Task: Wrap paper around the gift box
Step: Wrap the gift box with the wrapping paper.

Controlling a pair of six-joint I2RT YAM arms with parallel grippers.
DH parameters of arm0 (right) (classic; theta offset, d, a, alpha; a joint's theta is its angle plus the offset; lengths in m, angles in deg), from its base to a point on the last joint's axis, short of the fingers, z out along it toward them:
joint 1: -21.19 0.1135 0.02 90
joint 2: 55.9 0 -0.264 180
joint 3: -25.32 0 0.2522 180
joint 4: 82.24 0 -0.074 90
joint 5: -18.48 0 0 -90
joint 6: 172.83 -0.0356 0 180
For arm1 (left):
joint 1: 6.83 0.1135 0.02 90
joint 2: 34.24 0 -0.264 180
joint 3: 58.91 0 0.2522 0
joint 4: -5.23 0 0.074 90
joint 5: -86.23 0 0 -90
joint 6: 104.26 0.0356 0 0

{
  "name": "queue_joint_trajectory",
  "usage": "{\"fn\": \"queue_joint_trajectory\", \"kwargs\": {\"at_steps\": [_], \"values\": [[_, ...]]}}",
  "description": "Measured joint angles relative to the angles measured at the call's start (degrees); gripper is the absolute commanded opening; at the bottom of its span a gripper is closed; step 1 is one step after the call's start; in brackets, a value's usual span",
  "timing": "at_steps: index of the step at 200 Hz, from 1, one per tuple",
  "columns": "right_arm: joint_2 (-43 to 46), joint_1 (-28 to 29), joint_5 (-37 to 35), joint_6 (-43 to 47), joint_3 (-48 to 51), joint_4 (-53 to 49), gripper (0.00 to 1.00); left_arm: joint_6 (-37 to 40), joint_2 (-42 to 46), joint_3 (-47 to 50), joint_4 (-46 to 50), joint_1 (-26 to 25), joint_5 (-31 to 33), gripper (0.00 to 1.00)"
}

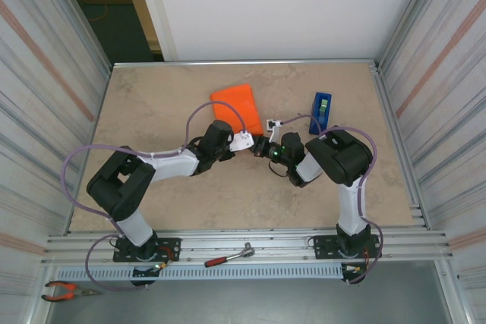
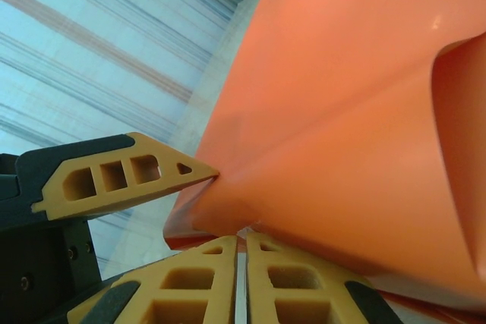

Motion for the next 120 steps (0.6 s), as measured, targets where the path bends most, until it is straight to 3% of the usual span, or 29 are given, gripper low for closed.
{"fn": "queue_joint_trajectory", "kwargs": {"at_steps": [120], "values": [[1.01, 0.00, -0.83, 0.00, 1.38, -0.07, 0.14, 0.00, 0.00, 0.00, 0.00, 0.00, 0.00, 0.34]]}}
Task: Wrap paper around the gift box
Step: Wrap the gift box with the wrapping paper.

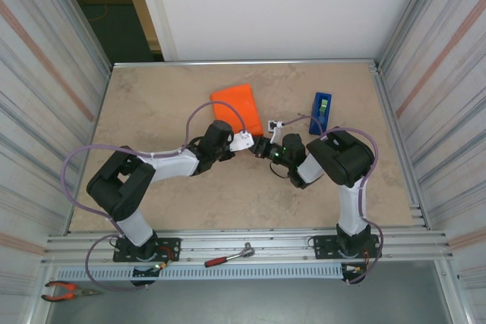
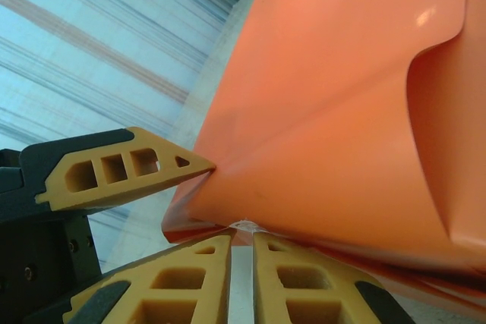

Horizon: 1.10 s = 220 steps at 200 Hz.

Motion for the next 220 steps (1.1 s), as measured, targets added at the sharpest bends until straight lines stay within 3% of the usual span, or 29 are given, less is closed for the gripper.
{"fn": "queue_joint_trajectory", "kwargs": {"at_steps": [35, 76, 131, 172, 220], "values": [[0.00, 0.00, -0.04, 0.00, -0.02, -0.02, 0.14, 0.00, 0.00, 0.00, 0.00, 0.00, 0.00, 0.34], [0.00, 0.00, -0.46, -0.04, -0.33, -0.59, 0.22, 0.00, 0.00, 0.00, -0.02, 0.00, 0.04, 0.34], [0.00, 0.04, -0.85, -0.04, -0.42, -0.87, 0.21, 0.00, 0.00, 0.00, -0.13, 0.00, 0.02, 0.34], [0.00, 0.07, -1.81, -0.07, -0.90, -1.79, 0.14, -0.02, -0.02, 0.00, -0.20, 0.00, 0.31, 0.34], [0.00, 0.07, -1.92, -0.07, -1.11, -2.19, 0.16, -0.02, -0.22, 0.00, -0.50, 0.00, 0.55, 0.34]]}}
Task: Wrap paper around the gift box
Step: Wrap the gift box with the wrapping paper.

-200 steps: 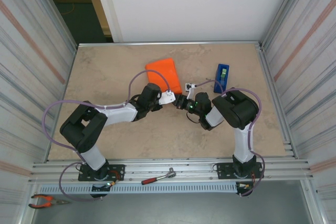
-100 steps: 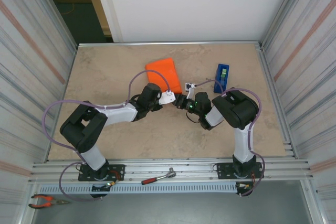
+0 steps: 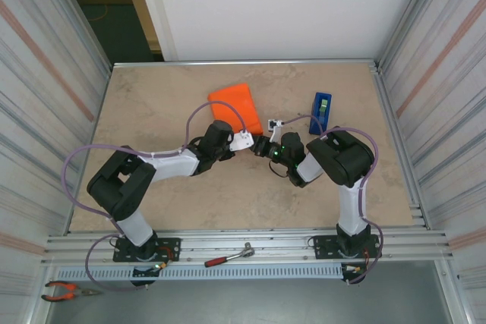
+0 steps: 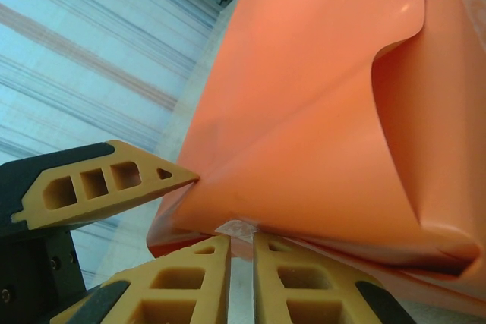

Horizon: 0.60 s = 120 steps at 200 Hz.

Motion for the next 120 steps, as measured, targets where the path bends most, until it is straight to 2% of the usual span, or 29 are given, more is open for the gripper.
{"fn": "queue_joint_trajectory", "kwargs": {"at_steps": [120], "values": [[0.55, 0.00, 0.04, 0.04, 0.00, -0.83, 0.21, -0.02, -0.02, 0.00, -0.04, 0.00, 0.09, 0.34]]}}
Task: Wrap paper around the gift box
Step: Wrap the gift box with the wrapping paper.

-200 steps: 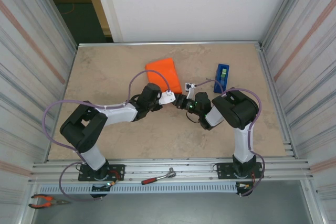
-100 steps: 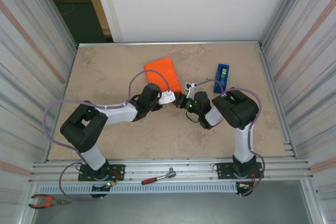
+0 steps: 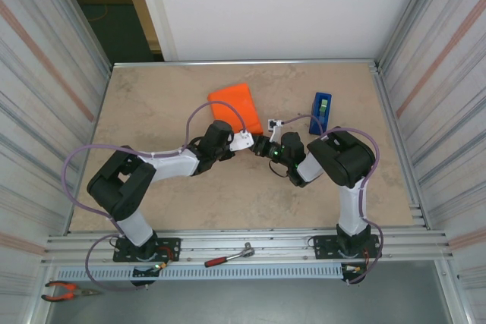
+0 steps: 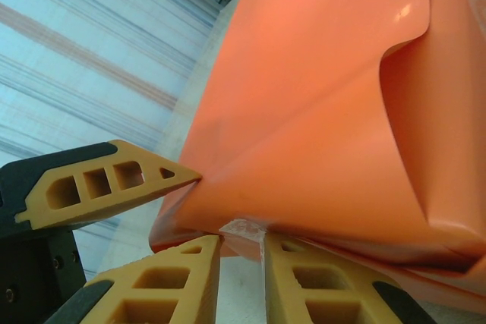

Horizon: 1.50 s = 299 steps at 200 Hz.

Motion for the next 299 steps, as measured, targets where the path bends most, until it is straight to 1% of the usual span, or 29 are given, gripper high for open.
{"fn": "queue_joint_trajectory", "kwargs": {"at_steps": [299], "values": [[1.92, 0.09, -1.55, -0.02, 1.75, -1.03, 0.30, -0.59, -0.02, 0.00, -0.04, 0.00, 0.02, 0.33]]}}
